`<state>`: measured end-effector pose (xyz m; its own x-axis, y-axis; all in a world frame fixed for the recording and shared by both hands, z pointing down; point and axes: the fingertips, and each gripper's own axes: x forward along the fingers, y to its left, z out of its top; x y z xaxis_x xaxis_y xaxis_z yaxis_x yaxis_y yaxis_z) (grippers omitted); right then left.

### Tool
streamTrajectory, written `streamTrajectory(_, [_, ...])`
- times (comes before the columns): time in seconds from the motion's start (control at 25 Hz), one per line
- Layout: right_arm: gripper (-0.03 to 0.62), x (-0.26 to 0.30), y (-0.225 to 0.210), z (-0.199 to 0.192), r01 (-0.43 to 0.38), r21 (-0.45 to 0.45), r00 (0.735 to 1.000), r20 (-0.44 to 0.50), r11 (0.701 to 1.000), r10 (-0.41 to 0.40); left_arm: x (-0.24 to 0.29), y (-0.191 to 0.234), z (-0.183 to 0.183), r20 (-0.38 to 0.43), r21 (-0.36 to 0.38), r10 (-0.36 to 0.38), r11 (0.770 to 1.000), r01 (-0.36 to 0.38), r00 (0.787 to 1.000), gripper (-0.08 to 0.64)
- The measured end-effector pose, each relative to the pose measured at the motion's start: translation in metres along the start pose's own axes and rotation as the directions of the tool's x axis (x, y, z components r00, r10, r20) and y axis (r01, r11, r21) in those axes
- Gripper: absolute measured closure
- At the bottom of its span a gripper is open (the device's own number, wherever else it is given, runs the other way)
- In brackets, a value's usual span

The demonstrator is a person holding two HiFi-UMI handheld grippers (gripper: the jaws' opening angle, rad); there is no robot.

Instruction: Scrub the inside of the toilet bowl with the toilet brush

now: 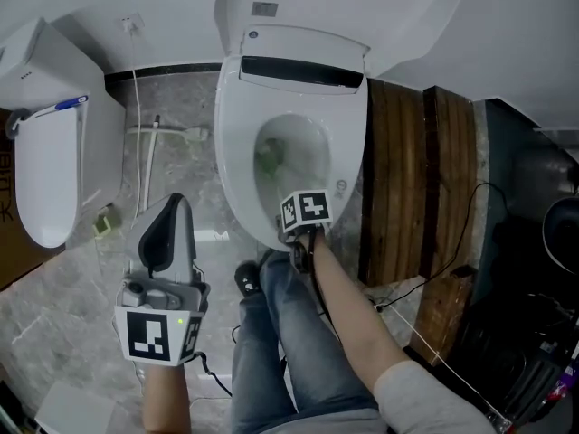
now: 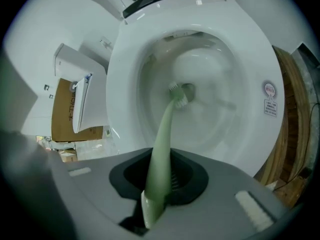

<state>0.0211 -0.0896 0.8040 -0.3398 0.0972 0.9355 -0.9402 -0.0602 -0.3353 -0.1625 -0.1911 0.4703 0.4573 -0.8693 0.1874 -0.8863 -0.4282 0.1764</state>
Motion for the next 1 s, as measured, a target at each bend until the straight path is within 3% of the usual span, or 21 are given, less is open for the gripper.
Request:
streamTrajectory(0.32, [0.540,-0.020,0.014,-0.012,-0.106,0.053,0.989,0.107,0.993,0.100,-0.013,-0.013,0.006,0.007,0.019,-0.037,0.999,0.037,0.999,0.557])
streamTrajectory(0.84, [0.537,-0.095,0.017,-0.046,-0.061,-0.046,0.945,0.319,0.997,0.072,-0.020,-0.068,0.034,0.009,0.044,-0.117,0.992,0.116,0.993,0.557])
streamTrajectory(1.0, [0.535,-0.126,0.020,-0.059,-0.071,-0.073,0.923,0.374,0.995,0.094,-0.027,-0.084,0.048,0.018,0.063,-0.108,0.992,0.106,0.994,0.557])
